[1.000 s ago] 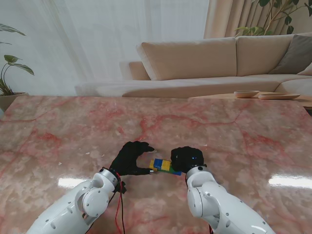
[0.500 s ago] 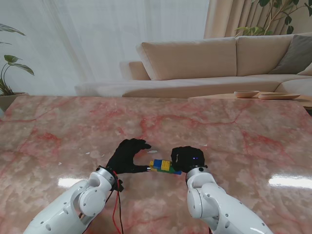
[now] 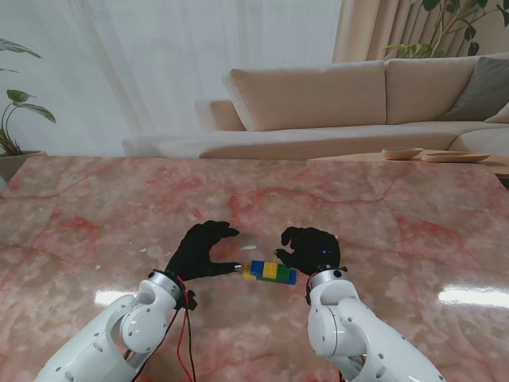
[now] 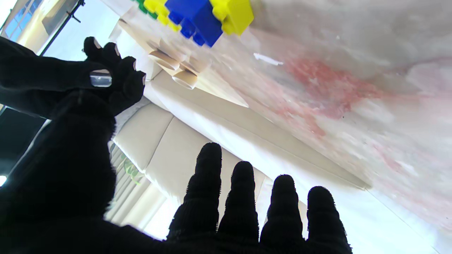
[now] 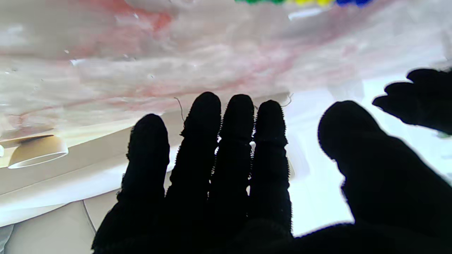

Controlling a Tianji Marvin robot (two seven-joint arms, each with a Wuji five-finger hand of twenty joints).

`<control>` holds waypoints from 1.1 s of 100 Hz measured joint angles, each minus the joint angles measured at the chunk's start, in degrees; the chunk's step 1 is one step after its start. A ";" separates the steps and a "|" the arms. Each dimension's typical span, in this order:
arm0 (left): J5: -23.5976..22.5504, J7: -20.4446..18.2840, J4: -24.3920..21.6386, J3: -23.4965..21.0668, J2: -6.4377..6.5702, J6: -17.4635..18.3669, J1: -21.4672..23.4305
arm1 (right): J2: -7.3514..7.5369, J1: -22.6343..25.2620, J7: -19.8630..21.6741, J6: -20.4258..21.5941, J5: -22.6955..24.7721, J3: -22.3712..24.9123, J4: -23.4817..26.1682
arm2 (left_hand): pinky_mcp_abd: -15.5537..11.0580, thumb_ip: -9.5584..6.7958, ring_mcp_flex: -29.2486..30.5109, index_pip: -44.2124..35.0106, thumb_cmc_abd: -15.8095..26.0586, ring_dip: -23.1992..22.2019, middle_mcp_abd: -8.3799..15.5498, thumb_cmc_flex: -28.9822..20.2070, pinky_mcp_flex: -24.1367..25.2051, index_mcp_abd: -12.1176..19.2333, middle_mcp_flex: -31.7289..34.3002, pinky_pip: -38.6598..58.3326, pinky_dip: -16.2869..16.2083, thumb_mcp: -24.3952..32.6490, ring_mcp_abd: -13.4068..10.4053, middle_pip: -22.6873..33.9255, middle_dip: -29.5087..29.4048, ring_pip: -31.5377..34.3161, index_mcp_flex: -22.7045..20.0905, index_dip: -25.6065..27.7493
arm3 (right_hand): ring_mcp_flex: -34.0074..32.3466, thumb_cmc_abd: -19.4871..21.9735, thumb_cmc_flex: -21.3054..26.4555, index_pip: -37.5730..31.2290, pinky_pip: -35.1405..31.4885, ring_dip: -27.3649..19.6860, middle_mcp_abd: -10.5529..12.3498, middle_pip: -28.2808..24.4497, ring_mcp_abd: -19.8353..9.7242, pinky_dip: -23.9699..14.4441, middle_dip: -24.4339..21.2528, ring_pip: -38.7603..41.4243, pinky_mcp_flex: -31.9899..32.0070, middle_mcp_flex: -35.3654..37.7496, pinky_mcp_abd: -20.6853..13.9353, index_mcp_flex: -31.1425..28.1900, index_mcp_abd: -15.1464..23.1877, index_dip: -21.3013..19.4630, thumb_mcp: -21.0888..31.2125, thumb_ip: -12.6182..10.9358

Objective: Build a two-level staggered structure with toy bricks

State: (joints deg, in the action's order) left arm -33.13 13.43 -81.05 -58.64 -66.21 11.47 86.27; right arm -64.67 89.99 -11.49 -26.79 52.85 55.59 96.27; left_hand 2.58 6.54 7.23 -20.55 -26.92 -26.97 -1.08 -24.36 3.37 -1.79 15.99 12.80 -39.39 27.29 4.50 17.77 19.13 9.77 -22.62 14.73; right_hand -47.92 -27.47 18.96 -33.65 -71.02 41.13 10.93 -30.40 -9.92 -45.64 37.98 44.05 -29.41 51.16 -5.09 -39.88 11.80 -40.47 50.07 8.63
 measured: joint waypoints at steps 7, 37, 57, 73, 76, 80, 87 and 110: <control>1.10 -0.87 -1.62 -1.49 0.01 0.02 1.10 | -0.11 1.59 0.02 3.78 -0.40 2.50 1.85 | -1.07 -2.00 1.10 1.26 3.47 2.62 0.00 -1.12 -1.33 -0.76 0.00 -0.01 5.55 -7.51 -0.11 -0.67 -2.53 -0.01 -0.03 -0.71 | 2.53 1.40 -2.18 3.32 6.31 -2.79 -0.39 1.49 0.55 1.65 -1.40 -4.35 3.08 -2.17 1.36 1.13 -1.18 -0.05 -1.52 -1.10; 4.88 -4.60 -9.14 -7.09 0.28 -0.08 6.24 | 0.17 6.04 1.92 24.76 -4.87 12.76 3.69 | -3.52 -4.23 3.79 9.36 11.63 5.79 -0.59 -1.77 -2.41 -3.49 0.00 17.23 19.63 -22.22 -0.16 -2.12 -5.44 -0.08 -1.22 -5.02 | 13.08 5.74 -11.29 16.98 31.72 -15.22 -2.50 13.65 2.95 8.26 -12.97 -28.10 13.72 -13.58 3.89 11.03 -5.68 4.66 -11.12 -3.49; 5.89 -6.58 -13.70 -10.13 0.89 -0.05 10.03 | 1.03 7.95 3.98 33.69 -9.14 17.39 3.44 | -3.58 -5.95 3.79 11.42 14.68 6.96 -0.85 -1.67 -2.41 -3.87 0.00 21.94 19.66 -23.50 -0.16 -2.81 -5.79 -0.08 -1.22 -6.34 | 20.06 8.24 -18.84 25.43 42.43 -21.67 -4.71 23.71 2.99 15.62 -24.02 -37.35 18.32 -21.55 4.20 16.24 -8.85 10.30 -10.69 -4.32; 6.89 -5.94 -15.14 -11.15 0.94 0.03 12.03 | 1.04 8.79 3.96 41.69 -14.91 19.64 1.29 | -3.59 -7.23 3.88 11.47 16.81 7.67 -0.87 0.05 -2.41 -3.93 0.00 23.91 19.66 -24.73 -0.17 -3.39 -6.03 -0.08 -1.22 -6.40 | 23.30 12.09 -24.04 28.81 45.07 -25.48 -6.99 26.02 3.49 19.58 -29.11 -39.81 19.22 -25.47 3.29 19.16 -11.74 13.20 -11.29 -4.32; 7.20 -5.76 -15.20 -11.17 0.94 0.02 12.18 | 1.04 8.80 3.91 43.00 -16.03 19.75 0.68 | -3.59 -7.23 3.91 11.47 17.81 7.69 -0.87 0.09 -2.41 -3.93 0.00 24.22 19.66 -25.08 -0.17 -3.44 -6.03 -0.09 -1.22 -6.40 | 23.30 12.94 -24.14 29.42 45.41 -26.16 -7.10 26.02 3.50 20.11 -29.75 -39.87 19.22 -25.57 2.97 19.16 -12.07 13.32 -11.43 -4.32; 7.57 -5.67 -15.26 -11.20 0.94 -0.02 12.32 | 1.02 8.81 3.81 44.36 -17.17 19.85 -0.11 | -3.59 -7.23 3.91 11.47 18.00 7.74 -0.87 0.11 -2.41 -3.94 0.00 24.27 19.66 -25.08 -0.17 -3.47 -6.05 -0.08 -1.22 -6.40 | 24.24 14.10 -24.81 29.49 45.45 -26.41 -7.80 26.38 3.57 20.72 -30.34 -40.23 19.22 -26.18 2.75 19.44 -13.17 13.45 -12.03 -4.32; 8.16 -5.74 -15.33 -11.21 0.93 -0.28 12.36 | 0.93 8.95 3.80 45.60 -19.02 20.09 -0.99 | -3.59 -7.24 3.91 11.47 18.00 7.89 -0.87 0.11 -2.41 -3.94 0.00 24.28 19.66 -25.08 -0.17 -3.47 -6.37 -0.08 -1.22 -6.40 | 24.57 15.11 -24.80 30.12 45.58 -26.88 -8.63 26.38 4.05 20.81 -30.39 -40.36 19.24 -26.76 2.73 19.92 -13.50 13.95 -11.82 -4.32; 8.26 -6.29 -15.62 -11.18 0.93 -0.89 11.99 | 0.51 10.04 2.28 45.41 -19.28 20.64 -1.14 | -3.59 -7.88 3.91 11.47 18.00 7.99 -0.87 0.11 -2.41 -3.95 0.00 24.28 19.66 -25.08 -0.20 -3.48 -6.39 -0.08 -1.22 -6.41 | 26.35 16.28 -24.73 29.95 45.58 -26.91 -9.01 25.71 4.81 20.85 -30.99 -40.06 19.72 -27.60 2.73 20.40 -13.48 13.96 -12.67 -4.32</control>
State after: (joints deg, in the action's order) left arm -24.86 7.14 -96.67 -69.82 -65.28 10.58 98.27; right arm -64.16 100.03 -9.22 18.62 33.57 76.24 95.14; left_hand -1.01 -1.34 11.14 -9.08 -8.92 -18.98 -1.95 -24.25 0.95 -5.74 15.99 37.08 -19.73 2.21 4.30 14.29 12.74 9.68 -23.83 8.32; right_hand -21.57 -11.19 -5.78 -3.69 -25.44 14.22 1.91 -4.70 -5.12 -24.79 6.98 3.99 -9.70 23.56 -2.36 -19.47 -1.68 -26.52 37.41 4.31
